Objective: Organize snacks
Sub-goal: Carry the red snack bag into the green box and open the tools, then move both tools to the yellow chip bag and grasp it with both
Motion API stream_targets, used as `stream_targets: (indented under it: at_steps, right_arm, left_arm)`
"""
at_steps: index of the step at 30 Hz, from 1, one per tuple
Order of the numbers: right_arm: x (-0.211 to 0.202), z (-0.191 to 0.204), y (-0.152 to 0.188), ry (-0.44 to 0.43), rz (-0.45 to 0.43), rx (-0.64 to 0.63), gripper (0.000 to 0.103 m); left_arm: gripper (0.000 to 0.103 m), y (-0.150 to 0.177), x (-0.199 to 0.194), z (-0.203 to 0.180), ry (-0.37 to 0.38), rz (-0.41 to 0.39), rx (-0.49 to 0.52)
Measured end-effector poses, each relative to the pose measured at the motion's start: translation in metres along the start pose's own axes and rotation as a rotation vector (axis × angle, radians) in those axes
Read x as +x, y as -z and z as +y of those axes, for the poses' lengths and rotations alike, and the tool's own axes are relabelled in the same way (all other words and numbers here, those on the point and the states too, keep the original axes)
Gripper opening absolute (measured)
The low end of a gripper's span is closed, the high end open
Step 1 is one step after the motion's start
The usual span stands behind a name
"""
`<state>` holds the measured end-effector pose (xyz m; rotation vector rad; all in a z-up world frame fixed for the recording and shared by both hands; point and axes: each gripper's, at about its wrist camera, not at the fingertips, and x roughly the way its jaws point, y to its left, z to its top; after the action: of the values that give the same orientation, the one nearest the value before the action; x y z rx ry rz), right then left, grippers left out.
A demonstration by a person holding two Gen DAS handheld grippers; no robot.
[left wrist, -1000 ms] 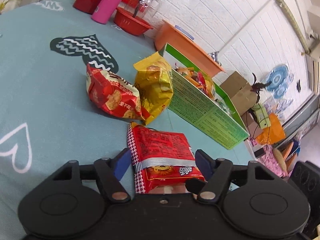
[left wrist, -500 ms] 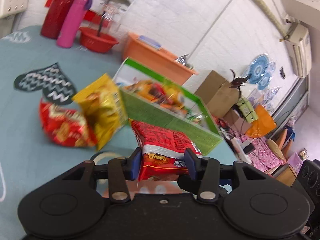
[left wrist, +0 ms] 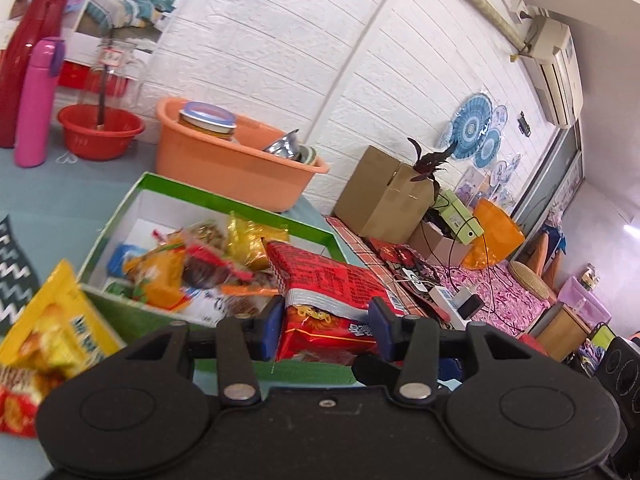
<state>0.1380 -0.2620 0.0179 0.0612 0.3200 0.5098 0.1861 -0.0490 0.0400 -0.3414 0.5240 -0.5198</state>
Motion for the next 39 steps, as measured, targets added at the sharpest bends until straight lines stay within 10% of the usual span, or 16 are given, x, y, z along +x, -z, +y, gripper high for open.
stream_targets:
  at_steps: [11,14,15,18,28,39]
  right_arm:
    - [0.031,-0.048,-0.004,0.098,-0.015,0.025,0.063]
    - [0.044,-0.057,0.006,0.154,-0.013,-0.006,0.072]
    - [0.049,-0.059,0.01,0.182,-0.004,-0.02,0.09]
    - [0.053,-0.058,0.02,0.23,0.018,-0.061,0.103]
    - [0.012,-0.026,0.003,0.181,-0.069,-0.068,0.103]
    - [-0.017,0.029,0.02,0.04,-0.045,-0.073,0.103]
  left_arm:
    - [0.054,-0.018,0.072,0.009,0.027,0.039,0.001]
    - [0.085,-0.012,0.092,0.016,-0.022,0.092,0.038]
    - [0.1,-0.008,0.096,0.019,-0.053,0.102,0.044]
    - [0.103,0.0,0.096,0.028,-0.088,0.103,0.052]
    - [0.103,-0.004,0.019,0.017,-0.086,-0.012,0.021]
    - [0.103,0.031,-0.074,0.062,-0.315,-0.08,-0.008]
